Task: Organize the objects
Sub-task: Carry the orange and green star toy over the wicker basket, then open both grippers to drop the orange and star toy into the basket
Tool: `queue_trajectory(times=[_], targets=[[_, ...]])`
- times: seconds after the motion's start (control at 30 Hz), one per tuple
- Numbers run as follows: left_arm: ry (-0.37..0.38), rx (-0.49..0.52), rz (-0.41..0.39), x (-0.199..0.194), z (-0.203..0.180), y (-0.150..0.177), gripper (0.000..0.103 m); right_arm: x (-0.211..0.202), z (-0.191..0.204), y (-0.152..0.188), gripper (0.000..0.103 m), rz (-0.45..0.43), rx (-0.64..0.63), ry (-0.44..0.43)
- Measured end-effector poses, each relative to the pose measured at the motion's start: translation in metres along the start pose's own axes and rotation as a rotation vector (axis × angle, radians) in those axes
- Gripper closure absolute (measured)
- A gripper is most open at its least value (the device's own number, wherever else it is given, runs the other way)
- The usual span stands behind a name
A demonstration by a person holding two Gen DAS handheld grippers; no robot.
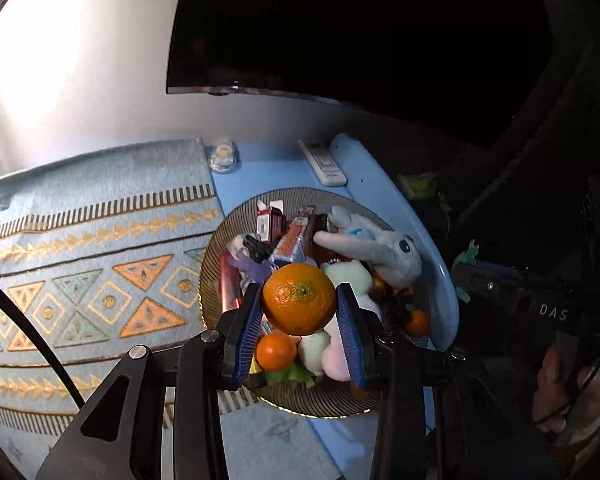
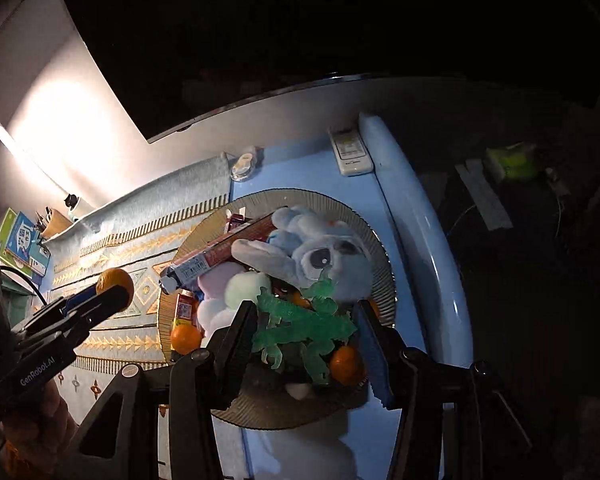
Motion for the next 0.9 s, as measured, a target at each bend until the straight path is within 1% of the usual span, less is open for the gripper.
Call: queue_trajectory(times=[0.1,0.2,0.3,0.37,0.4,0.43,0.5,0.6,0.67,0.73,0.83,0.9], targets=[[-0.010,-0.033,0.027,0.010,-0.001,0.015,0.069,0.004,-0.002,0.002,0.054,0.022,-0.027,-0.019],[-0.033,-0.059,0.035,0.017,-0.002,0.024,0.069,0.011,0.001,0.006,0.054,0.048,-0.059,-0.038],[-0.035,-0.082,0.019,0.019,-0.004,0.024,0.069,0.017,0.008,0.008,0.054,0.064,-0.088,-0.057],[-0.035,-0.101,-0.006,0.023,-0.004,0.020,0.069,0.022,0.010,0.008,0.054,0.069,-0.098,-0.066],[-0.035,-0.116,-0.017,0.025,-0.002,0.017,0.066,0.025,0.010,0.008,0.054,0.075,-0.099,-0.073],[-0.037,-0.135,-0.016,0.029,0.000,0.016,0.058,0.029,0.010,0.008,0.053,0.089,-0.096,-0.078],[-0.036,-0.184,0.008,0.035,0.008,0.016,0.049,0.038,0.008,0.010,0.049,0.133,-0.090,-0.074],[-0.019,-0.237,0.002,0.034,0.016,0.020,0.049,0.040,0.002,0.013,0.042,0.151,-0.082,-0.076],[-0.020,-0.248,0.005,0.033,0.019,0.024,0.049,0.038,0.000,0.015,0.039,0.150,-0.097,-0.065],[-0.030,-0.254,0.011,0.034,0.020,0.027,0.049,0.037,-0.002,0.017,0.039,0.153,-0.101,-0.058],[-0.041,-0.256,0.011,0.032,0.019,0.030,0.049,0.039,-0.002,0.019,0.039,0.174,-0.095,-0.090],[-0.063,-0.247,0.006,0.028,0.018,0.031,0.049,0.038,0.002,0.020,0.039,0.172,-0.102,-0.107]])
Point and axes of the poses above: each gripper's, at about its wrist camera, not at the fingertips, and x roughly the way its jaws point, z to its left, y to its underside, the point moved 8 cm from there along x, roughly the way its jaws point, and after that the axes turned 6 degrees about z, right-handed, at the moved point
